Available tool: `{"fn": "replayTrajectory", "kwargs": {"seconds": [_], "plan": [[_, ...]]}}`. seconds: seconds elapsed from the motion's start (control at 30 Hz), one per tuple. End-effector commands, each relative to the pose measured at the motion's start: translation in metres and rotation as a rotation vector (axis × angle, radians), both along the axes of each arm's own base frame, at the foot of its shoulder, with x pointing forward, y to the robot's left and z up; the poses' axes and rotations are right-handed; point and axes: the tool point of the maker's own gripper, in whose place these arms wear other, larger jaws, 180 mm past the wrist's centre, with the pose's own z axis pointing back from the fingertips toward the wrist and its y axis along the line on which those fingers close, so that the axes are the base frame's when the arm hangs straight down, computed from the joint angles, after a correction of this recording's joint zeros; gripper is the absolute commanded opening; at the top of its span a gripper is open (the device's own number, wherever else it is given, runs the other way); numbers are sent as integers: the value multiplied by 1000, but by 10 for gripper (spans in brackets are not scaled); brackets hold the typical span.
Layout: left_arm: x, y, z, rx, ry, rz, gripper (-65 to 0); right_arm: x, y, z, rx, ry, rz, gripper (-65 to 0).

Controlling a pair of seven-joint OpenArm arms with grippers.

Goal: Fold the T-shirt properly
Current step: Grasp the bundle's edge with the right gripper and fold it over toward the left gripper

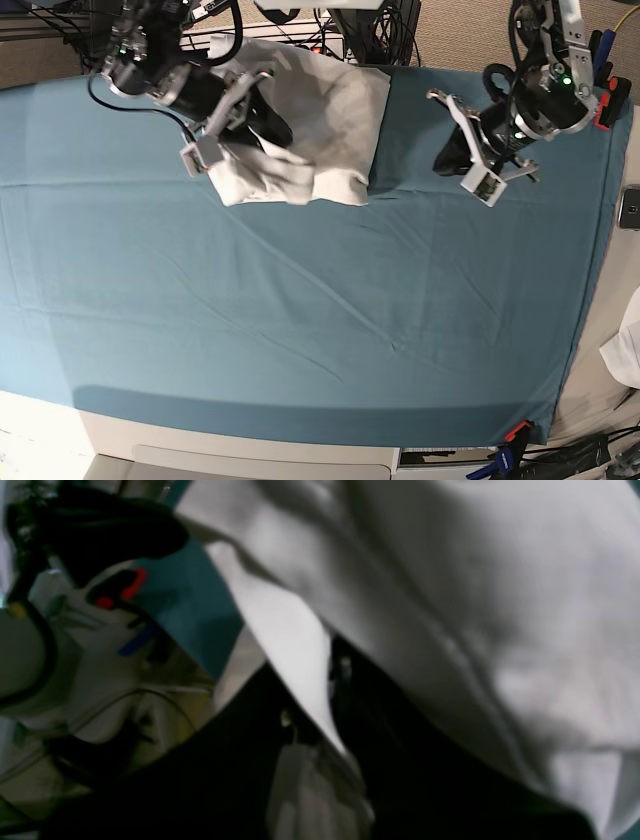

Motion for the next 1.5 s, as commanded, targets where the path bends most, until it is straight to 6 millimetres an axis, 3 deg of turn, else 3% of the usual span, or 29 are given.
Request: {"fn": "replayTrajectory", "kwargs": {"seconds": [0.0,0.33,0.6,0.7,0.77,1.27,1.47], "plan": [[3,-1,11,-20,-39,-10,-650,8,9,15,39,-65,-2,-650],[3,1,12,-19,-40,-14,-650,7,69,23,87,-95,88,-650],[3,1,12,-19,-40,-14,-650,9,66,16,30,-101,84,-649],[3,1,13,-19,-41,-14,-650,10,66,18,37,-109,79,-444],[3,1,13,-19,-41,-14,-650,13,67,23,60,-132,67,-362],[4,1,13,-20,-42,-14,-650,-4,97,83,435,-131,218,-361],[3,1,13,-24,-41,-15,-650,-2,85,93,379,-181,212,-361]]}}
